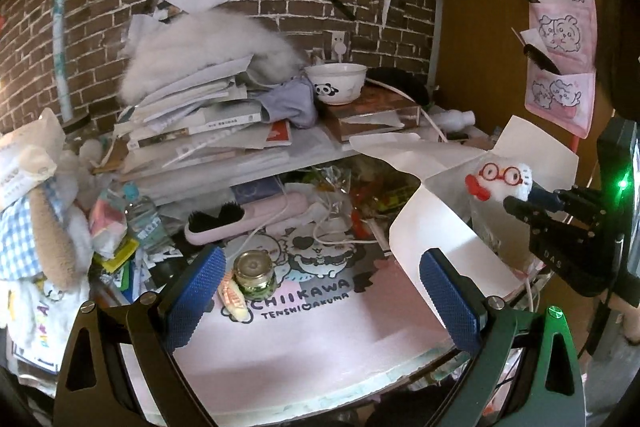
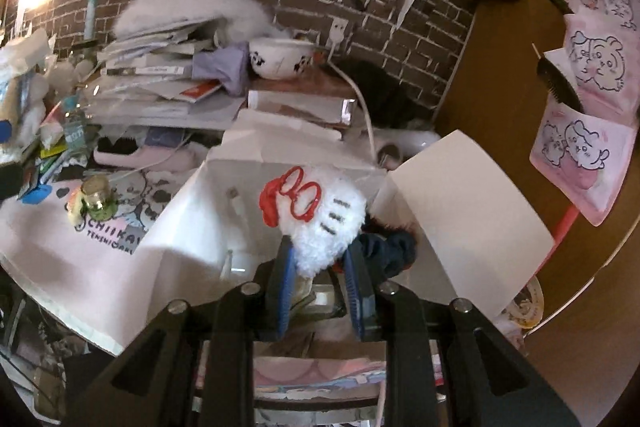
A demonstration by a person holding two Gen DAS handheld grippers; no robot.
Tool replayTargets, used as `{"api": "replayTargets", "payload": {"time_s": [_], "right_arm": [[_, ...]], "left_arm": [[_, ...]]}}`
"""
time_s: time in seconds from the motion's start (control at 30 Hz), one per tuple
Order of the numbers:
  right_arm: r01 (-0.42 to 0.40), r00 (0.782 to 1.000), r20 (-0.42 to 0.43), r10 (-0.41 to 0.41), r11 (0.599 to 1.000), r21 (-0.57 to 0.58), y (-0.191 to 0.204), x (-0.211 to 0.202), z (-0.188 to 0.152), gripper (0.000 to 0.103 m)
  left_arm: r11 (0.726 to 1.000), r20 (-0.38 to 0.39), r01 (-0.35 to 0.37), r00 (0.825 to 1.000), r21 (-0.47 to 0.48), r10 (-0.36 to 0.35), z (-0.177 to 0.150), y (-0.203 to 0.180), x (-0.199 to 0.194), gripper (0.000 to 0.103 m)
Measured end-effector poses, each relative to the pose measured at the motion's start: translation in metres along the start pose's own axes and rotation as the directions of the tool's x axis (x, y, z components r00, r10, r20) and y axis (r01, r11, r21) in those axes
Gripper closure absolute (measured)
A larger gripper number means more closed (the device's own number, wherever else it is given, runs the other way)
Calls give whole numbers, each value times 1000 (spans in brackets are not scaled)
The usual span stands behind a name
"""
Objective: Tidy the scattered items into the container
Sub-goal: 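Lower the plush cat into the white box and open the right gripper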
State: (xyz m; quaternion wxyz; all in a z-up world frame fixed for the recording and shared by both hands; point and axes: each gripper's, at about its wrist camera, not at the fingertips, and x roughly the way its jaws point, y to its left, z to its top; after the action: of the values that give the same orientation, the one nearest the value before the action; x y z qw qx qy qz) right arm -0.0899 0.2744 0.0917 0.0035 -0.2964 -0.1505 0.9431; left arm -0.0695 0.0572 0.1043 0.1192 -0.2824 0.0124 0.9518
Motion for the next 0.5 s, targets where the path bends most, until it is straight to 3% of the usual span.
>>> {"api": "replayTargets", "payload": {"time_s": [0.2, 0.37, 0.43, 0.5], "right_arm": [[-13, 996, -89, 10, 999, -31, 6, 19, 0, 82], [-4, 994, -110, -1, 999, -45, 5, 22, 2, 79], [14, 994, -105, -19, 998, -55, 6, 21, 3, 68], [8, 995, -96, -13, 999, -48, 5, 19, 4, 65]], "left_arm": [[1000, -8, 2, 1000, 7, -2, 1, -4, 3, 6], [1000, -8, 3, 1000, 7, -3, 1, -6, 4, 6], [1000, -7, 2, 1000, 4, -2, 1, -5, 4, 6], [1000, -4, 3, 1000, -5, -3, 1, -5, 4, 6]]}}
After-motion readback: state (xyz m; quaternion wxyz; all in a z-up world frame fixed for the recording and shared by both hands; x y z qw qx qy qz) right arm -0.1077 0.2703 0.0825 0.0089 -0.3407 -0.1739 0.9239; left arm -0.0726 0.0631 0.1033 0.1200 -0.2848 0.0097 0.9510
